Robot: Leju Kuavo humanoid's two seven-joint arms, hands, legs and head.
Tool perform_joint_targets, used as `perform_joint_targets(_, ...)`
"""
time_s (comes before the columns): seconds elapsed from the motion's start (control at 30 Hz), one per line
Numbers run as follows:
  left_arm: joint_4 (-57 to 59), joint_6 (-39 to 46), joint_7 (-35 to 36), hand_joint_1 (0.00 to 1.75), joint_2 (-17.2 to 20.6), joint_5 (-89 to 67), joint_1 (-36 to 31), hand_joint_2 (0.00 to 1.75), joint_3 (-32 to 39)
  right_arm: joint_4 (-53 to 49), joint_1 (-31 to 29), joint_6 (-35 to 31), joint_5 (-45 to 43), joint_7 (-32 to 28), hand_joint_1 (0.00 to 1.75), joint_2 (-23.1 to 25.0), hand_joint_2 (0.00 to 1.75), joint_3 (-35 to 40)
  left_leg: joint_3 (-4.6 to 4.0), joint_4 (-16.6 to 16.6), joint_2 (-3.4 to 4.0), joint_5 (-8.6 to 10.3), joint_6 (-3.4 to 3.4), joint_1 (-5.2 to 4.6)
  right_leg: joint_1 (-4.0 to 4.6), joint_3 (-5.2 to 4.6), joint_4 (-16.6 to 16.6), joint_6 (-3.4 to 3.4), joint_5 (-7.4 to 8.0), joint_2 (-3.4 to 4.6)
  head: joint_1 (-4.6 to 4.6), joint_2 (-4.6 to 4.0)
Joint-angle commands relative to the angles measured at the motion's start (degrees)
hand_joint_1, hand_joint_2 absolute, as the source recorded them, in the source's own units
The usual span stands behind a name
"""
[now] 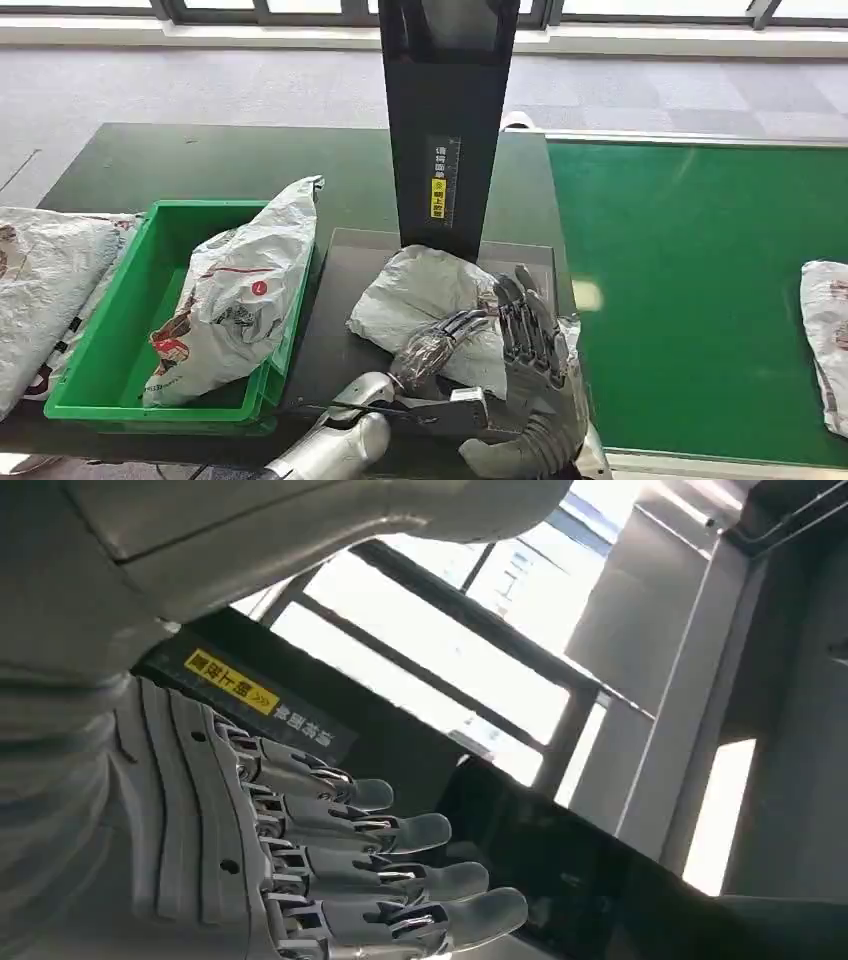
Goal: Moved the parcel from conveyor to table for the left to box.
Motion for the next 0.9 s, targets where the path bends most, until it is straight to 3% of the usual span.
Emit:
perform_joint_targets(0.03, 8.6, -5.02, 1.9, 0.0, 0.59, -1.18, -2.49, 1.75, -4.44, 0.46, -1.02, 5.84, 0.23, 0.28, 0.0, 0.53, 1.75, -2.06, 0.04, -0.09, 0.09, 0.08, 0.0, 0.03, 0.05, 0.02, -0.11, -0.06, 0.11, 0.08, 0.0, 0.0)
perform_joint_targets(0.1, 8.6, -5.02, 1.9, 0.0, 0.59, -1.18, -2.49, 1.75, -4.44, 0.46, -1.02, 5.84, 0.23, 0.28, 0.0, 0.53, 1.75, -2.06, 0.06, -0.08, 0.09, 0.07, 0.01, 0.02, 0.03, 0.05, -0.09, -0.04, 0.1, 0.05, -0.02, 0.0)
perform_joint_targets(0.13, 8.62, -4.65, 1.92, 1.75, 0.82, -1.32, -2.26, 1.75, -4.46, 0.58, -1.33, 6.71, 0.0, 0.28, 0.0, 0.81, 1.75, -2.74, 0.08, -0.15, 0.12, 0.11, 0.01, 0.01, 0.03, 0.07, -0.15, -0.06, 0.15, 0.07, 0.0, 0.0)
perform_joint_targets(0.33, 6.59, 1.93, 0.41, 1.75, 1.72, -1.49, -1.64, 1.75, -2.25, -1.49, 1.04, 12.67, 1.99, 0.28, 0.0, 4.07, 1.75, -9.16, 0.14, -0.09, 0.1, 0.11, 0.03, 0.01, 0.02, 0.14, -0.08, -0.05, 0.11, 0.05, 0.0, 0.0)
perform_joint_targets(0.5, 1.13, 12.02, -3.56, 1.75, 2.27, 1.78, 0.18, 1.75, 4.03, -3.1, 3.36, 16.74, 3.92, 0.28, 0.0, 6.63, 1.75, -13.54, 0.12, -0.07, 0.06, 0.14, 0.06, 0.03, 0.04, 0.13, -0.07, -0.02, 0.12, 0.01, 0.0, 0.0)
perform_joint_targets(0.67, -14.21, 22.24, -11.36, 1.75, 3.63, 7.05, 6.9, 1.75, 12.75, -4.02, 4.44, 19.3, 5.56, 0.28, 0.0, 8.67, 1.75, -16.08, 0.09, -0.05, 0.1, 0.11, 0.06, 0.01, 0.02, 0.05, -0.01, -0.02, 0.1, 0.07, 0.0, 0.0)
perform_joint_targets(0.83, -14.21, 22.24, -11.36, 1.75, 3.63, 7.05, 6.9, 1.75, 12.75, -4.02, 4.44, 19.3, 5.56, 0.28, 0.0, 8.67, 1.75, -16.08, 0.04, -0.11, 0.14, 0.16, 0.07, 0.05, 0.06, 0.01, -0.11, -0.03, 0.17, 0.09, 0.0, 0.0)
perform_joint_targets(0.9, -20.28, 23.99, -13.76, 1.75, 3.93, 8.07, 9.6, 1.75, 14.02, -3.86, 4.79, 18.7, 6.03, 0.28, 0.0, 8.91, 1.75, -16.12, 0.01, -0.1, 0.14, 0.17, 0.07, 0.04, 0.06, -0.01, -0.1, -0.03, 0.17, 0.08, 0.0, 0.0)
